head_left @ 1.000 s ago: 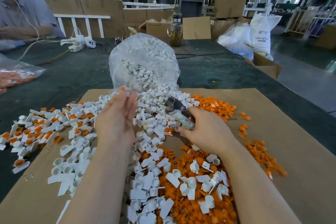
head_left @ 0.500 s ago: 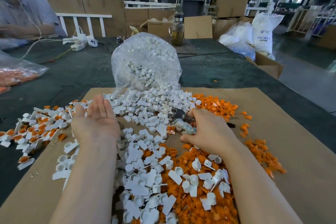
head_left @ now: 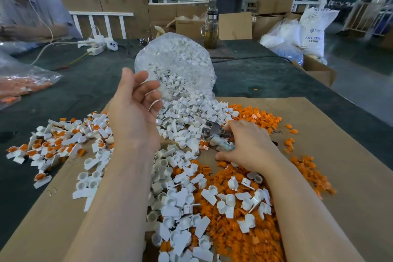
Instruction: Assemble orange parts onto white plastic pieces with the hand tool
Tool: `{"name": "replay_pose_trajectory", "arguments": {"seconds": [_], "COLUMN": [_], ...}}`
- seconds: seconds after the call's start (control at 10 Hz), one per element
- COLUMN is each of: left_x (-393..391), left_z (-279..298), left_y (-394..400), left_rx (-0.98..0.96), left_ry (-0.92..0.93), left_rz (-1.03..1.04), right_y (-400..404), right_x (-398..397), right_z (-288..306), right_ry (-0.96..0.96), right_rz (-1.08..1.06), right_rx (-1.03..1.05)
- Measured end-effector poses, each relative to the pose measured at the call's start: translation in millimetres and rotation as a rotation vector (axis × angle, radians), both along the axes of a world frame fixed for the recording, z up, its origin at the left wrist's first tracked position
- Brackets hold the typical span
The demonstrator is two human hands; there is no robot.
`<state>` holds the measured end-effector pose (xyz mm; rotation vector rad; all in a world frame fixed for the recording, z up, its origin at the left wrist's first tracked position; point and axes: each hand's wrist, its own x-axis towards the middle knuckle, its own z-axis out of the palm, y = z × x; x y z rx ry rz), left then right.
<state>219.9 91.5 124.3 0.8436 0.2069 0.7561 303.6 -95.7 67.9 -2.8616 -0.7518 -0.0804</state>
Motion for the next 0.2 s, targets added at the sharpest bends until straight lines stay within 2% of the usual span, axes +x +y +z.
{"name": "replay_pose_trajectory", "arguments": {"seconds": [0.2], "left_x": [-9.0], "left_z": [18.5], "left_y": [-13.6], "left_rx": [0.320], "left_ry": [-0.084], "left_rz": [-0.009], "right_y": [-0.1], "right_x": [-3.6], "right_z": [13.9], "right_ry": [-0.018], "right_rz": [-0.023], "right_rx": [0.114]}}
